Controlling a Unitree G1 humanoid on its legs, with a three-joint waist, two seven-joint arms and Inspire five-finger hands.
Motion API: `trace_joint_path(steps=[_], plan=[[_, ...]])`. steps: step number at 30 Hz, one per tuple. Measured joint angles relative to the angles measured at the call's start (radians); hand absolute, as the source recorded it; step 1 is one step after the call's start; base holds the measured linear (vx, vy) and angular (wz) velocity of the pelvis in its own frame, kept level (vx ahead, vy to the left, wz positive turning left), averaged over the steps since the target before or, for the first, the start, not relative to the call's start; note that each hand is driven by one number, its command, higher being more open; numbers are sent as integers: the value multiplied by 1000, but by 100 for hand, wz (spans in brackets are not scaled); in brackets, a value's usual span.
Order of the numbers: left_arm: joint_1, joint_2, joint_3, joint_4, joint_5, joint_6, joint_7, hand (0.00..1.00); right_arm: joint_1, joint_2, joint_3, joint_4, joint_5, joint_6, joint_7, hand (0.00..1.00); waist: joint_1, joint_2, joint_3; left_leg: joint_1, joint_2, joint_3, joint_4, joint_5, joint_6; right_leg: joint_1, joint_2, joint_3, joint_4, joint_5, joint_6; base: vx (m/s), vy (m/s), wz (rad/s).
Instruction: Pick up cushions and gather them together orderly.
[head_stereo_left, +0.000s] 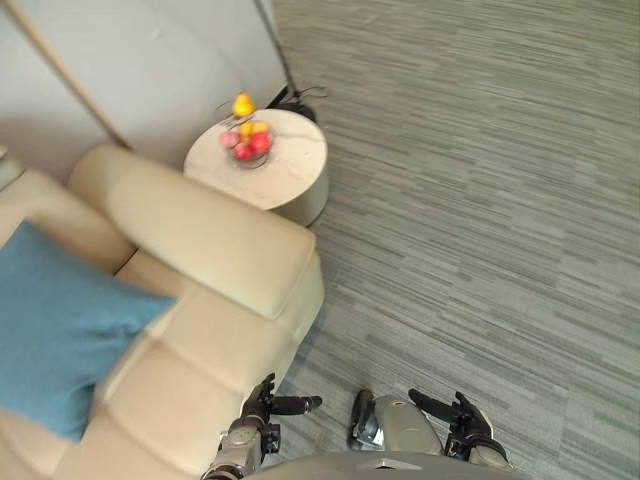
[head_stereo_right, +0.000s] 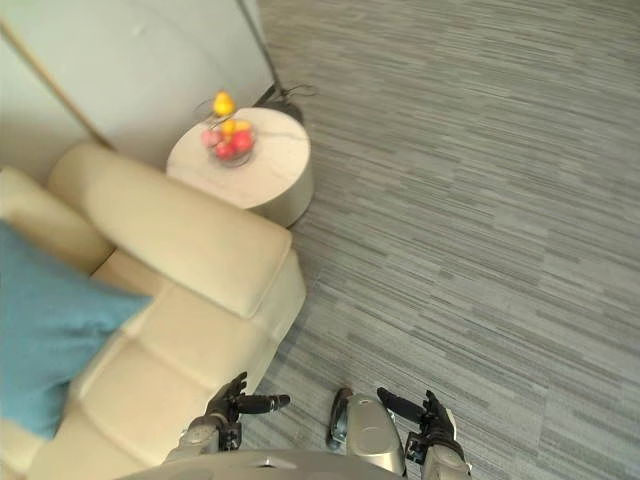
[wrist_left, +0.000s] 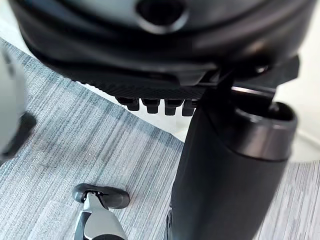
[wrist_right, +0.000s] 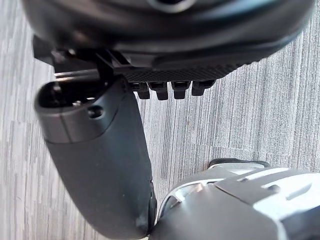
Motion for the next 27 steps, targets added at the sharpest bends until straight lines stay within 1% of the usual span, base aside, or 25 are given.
trace_joint_path(steps=[1,2,3,4,5,6,8,9,10,12,13,14,15,16,17,18,19,20,21,22,23,24,25,26,27], plan=[[0,1,3,-4,-1,-2,3,100,-3,-3,7,13,1,1,0,100,4,-2,1,-36,-37,-86,-5,-20,-3,30,21,39,-18,5,0,112,-75,-157],[2,3,5,-19,-3,-7,5,100,-9,-5,11,28,1,4,0,100,20,-2,2,-88,-104,-203,-52,-45,-3,75,52,112,-47,16,-2,112,-75,-160],[2,3,5,-21,-3,-10,6,100,-9,-5,11,28,1,4,0,100,24,-2,1,-103,-124,-237,-77,-49,-4,83,62,137,-58,21,-2,55,-43,-173],[1,3,6,-24,-3,-16,7,100,-14,-4,12,27,0,3,0,100,29,-4,3,-133,-163,-295,-145,-57,-1,106,78,187,-77,29,-3,57,-36,-153],[0,2,8,-29,-3,-21,7,100,-20,-5,22,27,0,4,-1,100,29,-4,4,-176,-212,-377,-239,-57,0,126,100,259,-95,38,1,57,-36,-151],[-2,2,9,-30,-3,-24,7,100,-23,-6,26,26,0,4,-1,100,31,-4,5,-188,-232,-421,-277,-56,0,129,105,277,-103,42,2,97,-7,-147],[-6,0,9,-31,-3,-31,8,100,-29,-4,29,25,0,3,-2,100,43,-6,8,-218,-317,-601,-455,-41,-9,152,137,409,-133,54,15,141,40,-165],[-8,1,9,-31,-3,-33,10,100,-29,-4,29,25,0,3,-2,100,47,-7,8,-222,-330,-631,-481,-36,-3,159,145,445,-135,54,15,196,74,-168],[-9,1,9,-30,-3,-33,11,100,-23,-3,29,25,0,4,-3,100,50,-7,8,-222,-334,-632,-506,-22,16,174,158,493,-138,53,17,181,69,-116],[-9,-1,10,-31,-3,-33,14,100,-19,-1,28,23,0,4,-3,100,51,-8,8,-216,-332,-606,-537,-3,41,185,175,552,-130,31,34,299,79,-111],[-10,-3,10,-32,-3,-33,15,100,-17,2,26,22,0,6,-3,100,51,-6,6,-196,-330,-559,-591,57,82,175,182,567,-83,-9,42,251,46,-88],[-9,-5,9,-33,-3,-33,15,100,-15,2,25,22,1,7,-2,100,52,-5,4,-178,-323,-542,-608,125,105,165,191,573,-42,-32,57,198,1,-88],[-12,-5,5,-37,-3,-31,16,100,-12,10,26,21,-1,10,-2,100,55,-25,9,-128,-316,-487,-645,152,56,138,195,565,61,-66,126,263,11,-91],[-13,-3,4,-41,-3,-31,20,100,-9,11,26,12,-1,8,4,100,68,-24,9,-90,-294,-438,-681,155,55,90,194,518,157,-93,188,308,33,-114],[-17,3,2,-38,-3,-30,22,100,-9,9,27,6,-2,1,5,100,82,-23,10,-66,-288,-405,-698,155,55,53,156,437,217,-122,145,247,59,-115],[-21,10,-5,-28,-3,-25,25,100,-16,11,28,5,-2,-2,5,100,84,-33,9,-39,-285,-384,-709,155,55,21,60,298,242,-146,130,241,54,-109],[-22,20,-16,-17,-3,-23,26,100,-20,14,30,5,-2,-3,5,100,82,-45,2,-25,-284,-363,-707,154,54,-6,-89,86,204,-143,130,261,3,-99],[-23,28,-23,-18,-5,-23,26,100,-23,19,30,6,-2,-5,4,100,85,-57,-5,-21,-287,-334,-697,146,42,-18,-173,-75,157,-120,120,287,-69,-86],[-30,31,-37,-6,-5,-22,27,100,-30,18,32,5,-3,-6,4,100,81,-49,-6,-20,-266,-312,-678,134,26,-10,-182,-217,165,-109,98,269,-181,-75],[-37,28,-42,10,-5,-20,26,100,-30,8,32,5,-4,-14,2,100,82,-27,-8,-20,-241,-287,-668,134,25,-2,-173,-286,160,-92,78,405,-285,-75],[-39,15,-48,16,-5,-15,23,100,-29,0,29,8,-21,-16,-6,100,81,-15,-6,-23,-219,-264,-603,136,23,26,-153,-294,128,-89,59,336,-236,-56],[-42,15,-54,17,-4,-11,21,100,-30,0,28,10,-21,-15,-9,100,81,-20,-2,-33,-220,-265,-584,114,4,44,-147,-271,104,-94,51,286,-192,-57],[-40,13,-68,12,-4,-13,20,100,-28,0,29,21,-22,-12,-12,100,84,-31,1,-20,-257,-283,-631,53,-38,79,-136,-220,49,-98,45,99,-65,-53],[-39,12,-76,8,-3,-14,17,100,-33,1,29,31,-21,-12,-13,100,84,-30,0,-26,-278,-293,-651,30,-34,97,-133,-201,20,-98,45,156,-82,-70],[-40,9,-77,8,-3,-12,16,100,-31,-1,26,34,-19,-13,-9,100,82,-24,0,-62,-264,-289,-569,20,-27,130,-111,-181,-14,-98,45,117,-39,-59]])
